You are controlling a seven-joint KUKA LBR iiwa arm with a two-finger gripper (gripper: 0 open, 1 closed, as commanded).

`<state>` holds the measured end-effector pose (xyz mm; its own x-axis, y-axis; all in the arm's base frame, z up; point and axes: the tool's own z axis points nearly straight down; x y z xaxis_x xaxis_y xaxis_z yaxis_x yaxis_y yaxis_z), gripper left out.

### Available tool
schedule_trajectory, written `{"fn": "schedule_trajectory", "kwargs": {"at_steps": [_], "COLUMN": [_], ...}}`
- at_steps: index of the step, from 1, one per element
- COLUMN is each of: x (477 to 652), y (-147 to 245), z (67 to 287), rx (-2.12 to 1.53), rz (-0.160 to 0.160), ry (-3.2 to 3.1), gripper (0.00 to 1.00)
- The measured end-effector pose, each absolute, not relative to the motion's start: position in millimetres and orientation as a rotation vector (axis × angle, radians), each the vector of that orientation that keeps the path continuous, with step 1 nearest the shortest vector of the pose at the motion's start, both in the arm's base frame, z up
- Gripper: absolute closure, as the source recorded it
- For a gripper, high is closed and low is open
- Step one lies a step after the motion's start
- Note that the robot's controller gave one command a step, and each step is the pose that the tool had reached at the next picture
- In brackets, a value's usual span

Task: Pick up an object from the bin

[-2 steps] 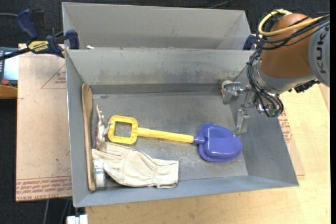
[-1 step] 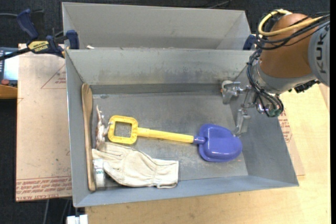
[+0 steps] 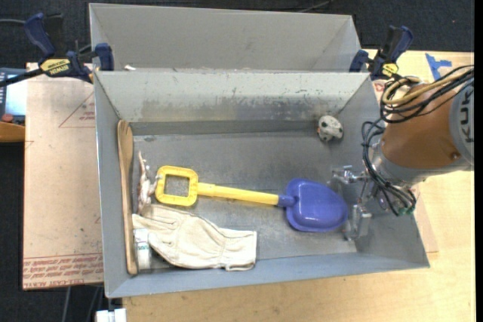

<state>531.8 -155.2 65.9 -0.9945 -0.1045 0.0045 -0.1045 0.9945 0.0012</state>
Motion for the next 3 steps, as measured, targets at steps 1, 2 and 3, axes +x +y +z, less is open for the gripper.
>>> {"fn": "schedule_trajectory", "kwargs": {"at_steps": [1,2,3], "x": [581.0,581.0,581.0], "y": [-109.2,-108.4,-108.2], "z": [71.0,70.9,70.9], "rx": [0.143,0.144,0.144], "rz": [0.007,0.005,0.004], "ry": [-3.156,-3.155,-3.155], "gripper": [1.0,0.0,0.0]}}
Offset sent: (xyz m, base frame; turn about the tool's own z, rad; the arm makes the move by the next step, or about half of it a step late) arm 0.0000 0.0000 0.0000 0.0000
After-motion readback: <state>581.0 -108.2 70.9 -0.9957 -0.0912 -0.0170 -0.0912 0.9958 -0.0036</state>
